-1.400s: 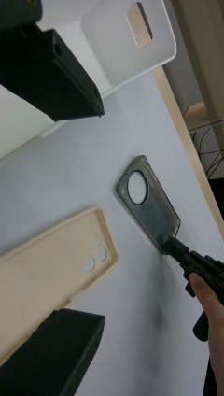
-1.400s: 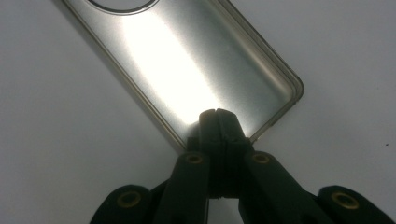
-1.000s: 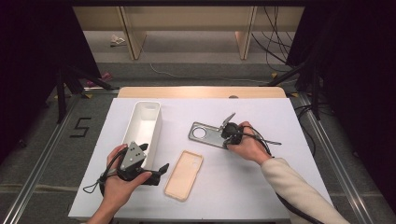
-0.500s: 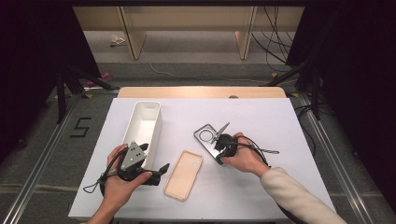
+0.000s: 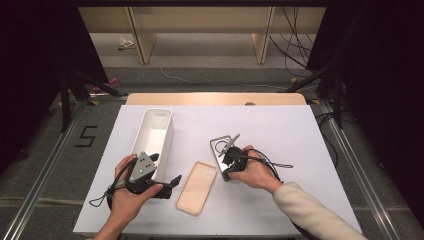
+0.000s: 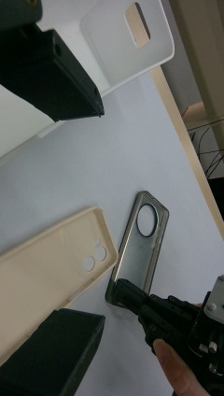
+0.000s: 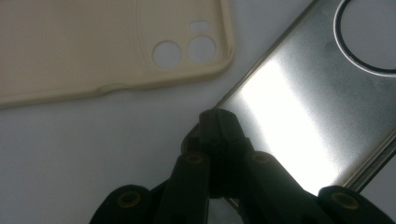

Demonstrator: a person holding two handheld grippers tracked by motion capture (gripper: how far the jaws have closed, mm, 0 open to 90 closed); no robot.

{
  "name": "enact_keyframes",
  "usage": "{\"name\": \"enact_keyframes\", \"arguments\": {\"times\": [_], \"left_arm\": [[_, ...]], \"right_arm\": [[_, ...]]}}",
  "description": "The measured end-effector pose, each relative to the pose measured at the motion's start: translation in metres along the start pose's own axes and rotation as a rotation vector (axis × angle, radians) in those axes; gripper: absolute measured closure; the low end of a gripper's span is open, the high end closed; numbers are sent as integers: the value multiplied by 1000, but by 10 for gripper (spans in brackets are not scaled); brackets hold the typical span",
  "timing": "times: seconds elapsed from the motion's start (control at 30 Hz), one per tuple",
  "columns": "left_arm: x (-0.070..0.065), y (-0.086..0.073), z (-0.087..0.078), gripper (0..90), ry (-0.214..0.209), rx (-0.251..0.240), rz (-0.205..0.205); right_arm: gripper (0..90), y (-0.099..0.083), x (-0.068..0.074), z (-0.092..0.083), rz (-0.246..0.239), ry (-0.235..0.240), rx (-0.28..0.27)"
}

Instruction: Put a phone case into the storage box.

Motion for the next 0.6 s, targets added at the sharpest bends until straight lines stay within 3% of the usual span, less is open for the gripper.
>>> {"name": "enact_keyframes", "arguments": {"times": [0.6], "left_arm": [[-1,0,0,16,-1,-2,1]], "right_arm": [[900,7,11,3,-9,23,-24]]}}
Point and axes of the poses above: each handheld gripper's, and its own axes: z roughly forward along the jaws, y roughly out of its top, x roughly to its left, the point moved 7 cm from there along z, roughly forward along the jaws, and after that the axes turned 5 degrees about -x, right-handed, at the moved point
